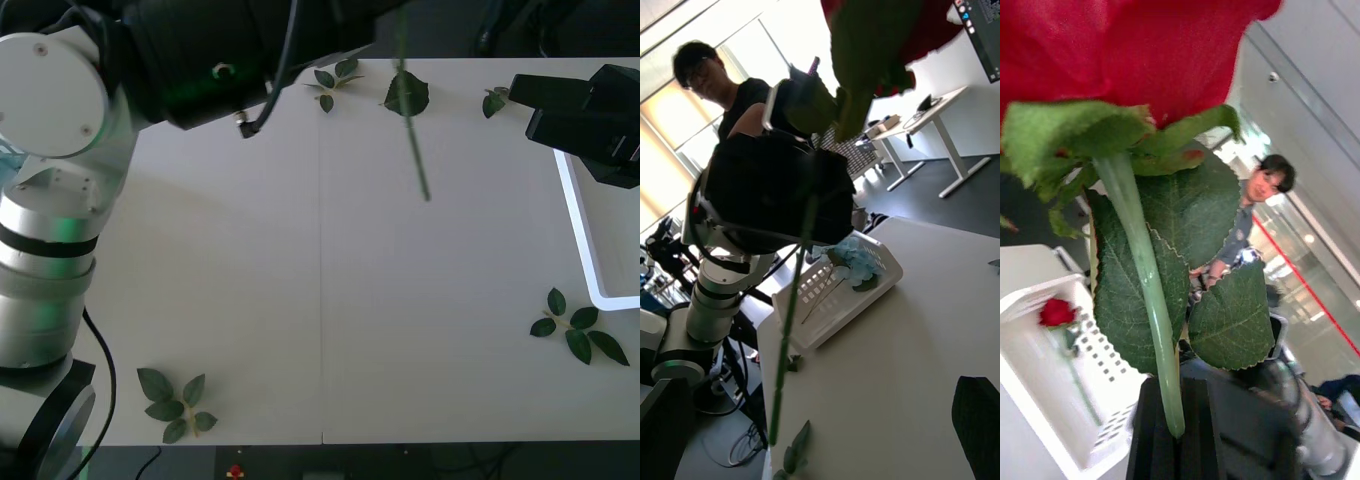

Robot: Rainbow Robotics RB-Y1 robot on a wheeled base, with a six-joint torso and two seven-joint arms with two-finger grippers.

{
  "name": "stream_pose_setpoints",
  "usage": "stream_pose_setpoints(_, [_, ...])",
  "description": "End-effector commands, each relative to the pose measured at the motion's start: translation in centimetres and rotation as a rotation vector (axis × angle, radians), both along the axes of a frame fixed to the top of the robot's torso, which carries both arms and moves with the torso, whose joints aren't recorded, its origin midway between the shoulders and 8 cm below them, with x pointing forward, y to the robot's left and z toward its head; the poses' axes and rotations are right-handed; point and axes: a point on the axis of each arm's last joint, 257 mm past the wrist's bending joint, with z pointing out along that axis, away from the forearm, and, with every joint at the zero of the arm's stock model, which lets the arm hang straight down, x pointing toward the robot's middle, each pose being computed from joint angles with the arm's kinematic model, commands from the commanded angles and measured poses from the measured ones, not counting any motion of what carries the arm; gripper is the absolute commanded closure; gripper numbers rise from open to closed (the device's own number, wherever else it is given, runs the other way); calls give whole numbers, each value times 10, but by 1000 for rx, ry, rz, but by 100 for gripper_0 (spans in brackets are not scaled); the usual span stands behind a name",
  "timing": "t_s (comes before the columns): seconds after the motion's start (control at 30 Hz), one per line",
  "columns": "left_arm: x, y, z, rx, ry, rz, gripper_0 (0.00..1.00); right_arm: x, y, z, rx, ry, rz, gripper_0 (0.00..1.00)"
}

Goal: Place the red flowers into the right box and the blue flowers into the left box. If a person shows an open palm, hand one flower to the person first, then continue sorting.

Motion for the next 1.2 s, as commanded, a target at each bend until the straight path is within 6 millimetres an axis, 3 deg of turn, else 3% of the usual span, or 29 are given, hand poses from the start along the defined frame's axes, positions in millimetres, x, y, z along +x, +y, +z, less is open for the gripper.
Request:
stream_pose_setpoints(0.03, [-25,-20,42,-58,-30,-88,100,-4,11,5,46,64,32,0])
stream_pose_setpoints(0.8, [-32,-23,47,-74,-7,-134,100,-6,81,10,136,164,154,0])
stream_pose_setpoints(1.2, [-32,-23,47,-74,-7,-134,100,-7,103,12,155,181,181,0])
